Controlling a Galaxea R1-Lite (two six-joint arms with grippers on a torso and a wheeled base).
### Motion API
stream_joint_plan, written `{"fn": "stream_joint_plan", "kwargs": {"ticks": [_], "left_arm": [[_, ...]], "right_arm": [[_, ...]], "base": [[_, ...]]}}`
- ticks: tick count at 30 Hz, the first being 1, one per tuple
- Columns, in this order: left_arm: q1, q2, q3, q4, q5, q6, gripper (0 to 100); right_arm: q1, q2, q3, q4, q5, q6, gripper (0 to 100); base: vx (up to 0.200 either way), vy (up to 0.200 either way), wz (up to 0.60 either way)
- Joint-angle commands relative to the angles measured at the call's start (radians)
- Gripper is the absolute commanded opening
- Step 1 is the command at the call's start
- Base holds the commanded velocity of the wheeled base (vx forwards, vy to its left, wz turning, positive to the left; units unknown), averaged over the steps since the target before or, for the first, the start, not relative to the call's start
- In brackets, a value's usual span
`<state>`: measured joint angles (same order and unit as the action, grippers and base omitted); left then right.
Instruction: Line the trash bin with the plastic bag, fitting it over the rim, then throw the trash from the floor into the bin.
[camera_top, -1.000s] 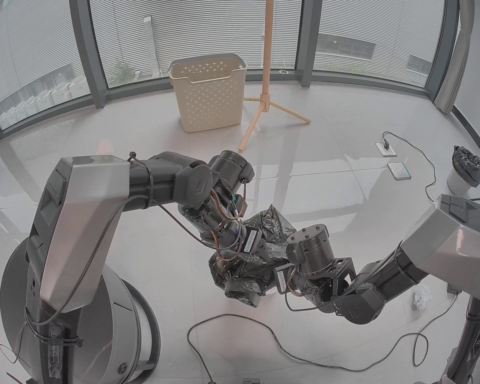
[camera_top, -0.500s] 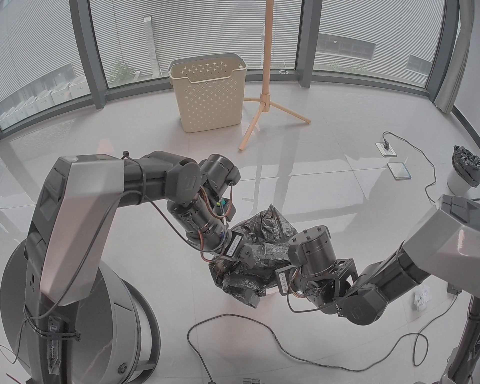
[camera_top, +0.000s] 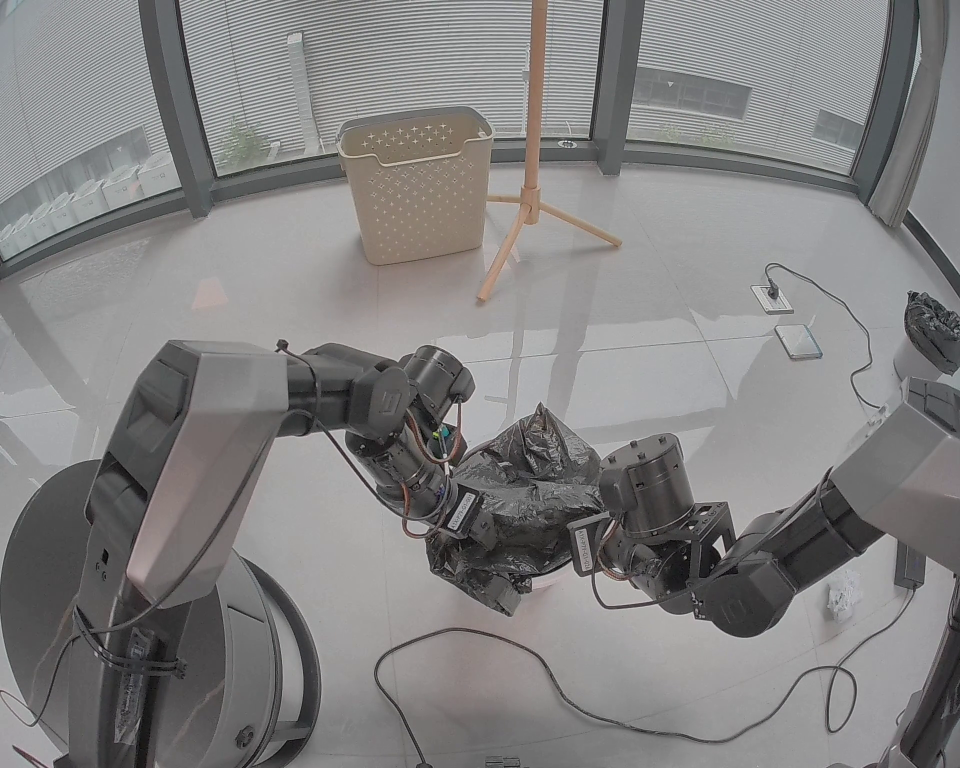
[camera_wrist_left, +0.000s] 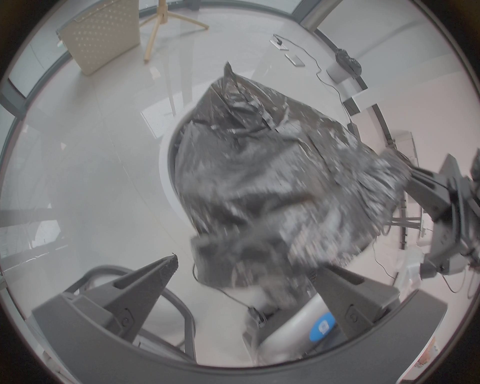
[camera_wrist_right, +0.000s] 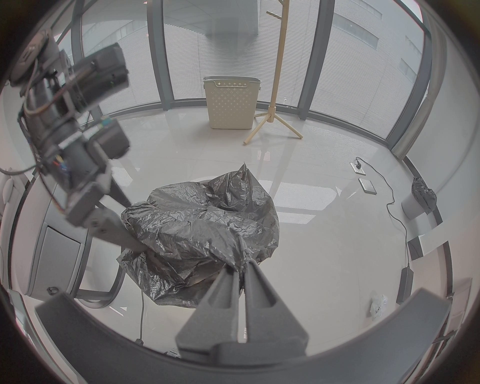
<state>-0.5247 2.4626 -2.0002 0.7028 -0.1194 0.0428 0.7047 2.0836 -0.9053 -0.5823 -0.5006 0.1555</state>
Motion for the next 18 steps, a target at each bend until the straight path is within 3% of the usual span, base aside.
{"fn": "stream_joint_plan", "kwargs": {"ticks": [1,8,18], "left_arm": [[-0.008,0.102,0.000,-0.144,0.072,-0.012,0],[-0.023,0.104,0.000,-0.226,0.155,-0.001,0],[-0.021,-0.005,0.000,-0.229,0.162,0.017,0]], "right_arm": [[0.004,-0.019,0.011,-0.001,0.007,-0.001,0],[0.004,-0.022,0.049,-0.004,0.011,0.004,0],[0.010,-0.028,0.074,-0.004,0.025,0.038,0]], "base": [[0.000,0.000,0.00],[0.000,0.000,0.00],[0.000,0.000,0.00]]}}
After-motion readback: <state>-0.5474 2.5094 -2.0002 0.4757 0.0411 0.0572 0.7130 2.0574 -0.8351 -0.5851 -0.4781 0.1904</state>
